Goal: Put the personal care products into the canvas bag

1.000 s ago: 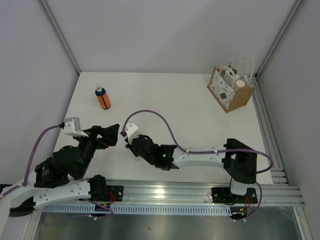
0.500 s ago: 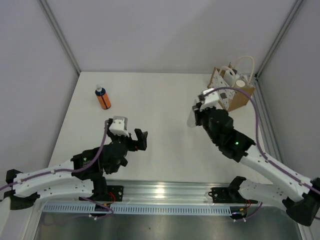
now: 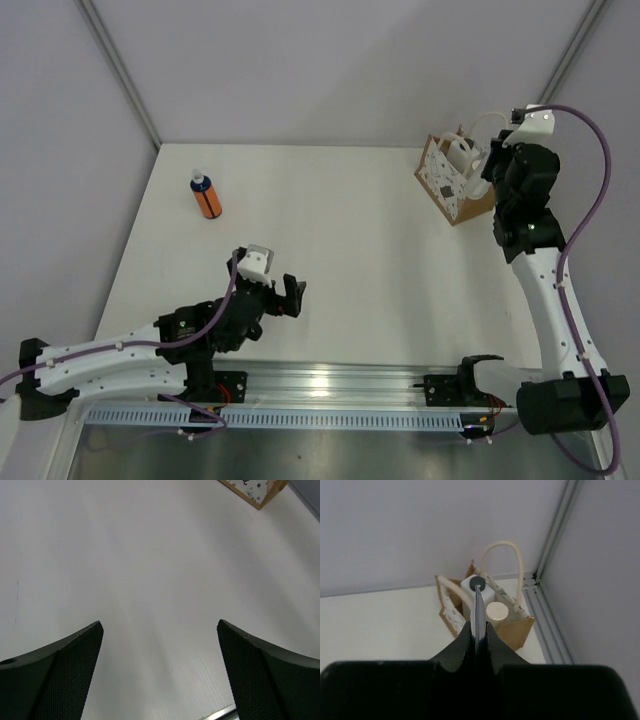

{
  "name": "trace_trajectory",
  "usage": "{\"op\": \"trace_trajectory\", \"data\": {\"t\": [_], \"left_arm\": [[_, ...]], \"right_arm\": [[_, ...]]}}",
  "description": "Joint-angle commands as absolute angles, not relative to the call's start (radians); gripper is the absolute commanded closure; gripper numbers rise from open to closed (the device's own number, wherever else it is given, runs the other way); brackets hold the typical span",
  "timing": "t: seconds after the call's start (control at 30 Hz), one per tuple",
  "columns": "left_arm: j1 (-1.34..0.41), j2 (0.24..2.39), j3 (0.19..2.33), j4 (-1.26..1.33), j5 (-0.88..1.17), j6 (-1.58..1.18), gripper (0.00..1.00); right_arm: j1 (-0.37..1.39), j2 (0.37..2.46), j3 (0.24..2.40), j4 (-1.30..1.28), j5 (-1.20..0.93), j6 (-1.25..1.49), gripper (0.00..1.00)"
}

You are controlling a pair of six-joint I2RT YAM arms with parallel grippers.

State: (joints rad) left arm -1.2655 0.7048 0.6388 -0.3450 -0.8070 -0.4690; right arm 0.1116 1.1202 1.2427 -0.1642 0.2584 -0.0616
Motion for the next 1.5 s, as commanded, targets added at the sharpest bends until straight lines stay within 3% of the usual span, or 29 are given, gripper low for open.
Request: {"op": "trace_trajectory", "data": {"t": [0.0, 0.13, 0.43, 1.47], "left_arm": [[-1.262, 0.667, 0.627, -0.281, -0.759, -0.459, 0.01], [-1.262, 0.653, 0.618, -0.279, -0.726, -0.477, 0.01], [-1.264, 0.647, 0.624, -0.282, -0.675, -0.486, 0.01], [-1.262, 0.600, 0.603, -0.259, -0.607, -0.497, 0.01]], "right_arm": [[0.022, 1.176, 1.351, -0.058, 0.170, -0.054, 1.00], [-0.083, 1.304, 1.446, -0.011, 0.118, -0.041, 1.00], [-0.100, 1.604, 1.696, 0.081, 0.046, -0.130, 1.00], [-0.032, 1.787, 1.578, 0.273, -0.120, -0.121, 1.00]]}}
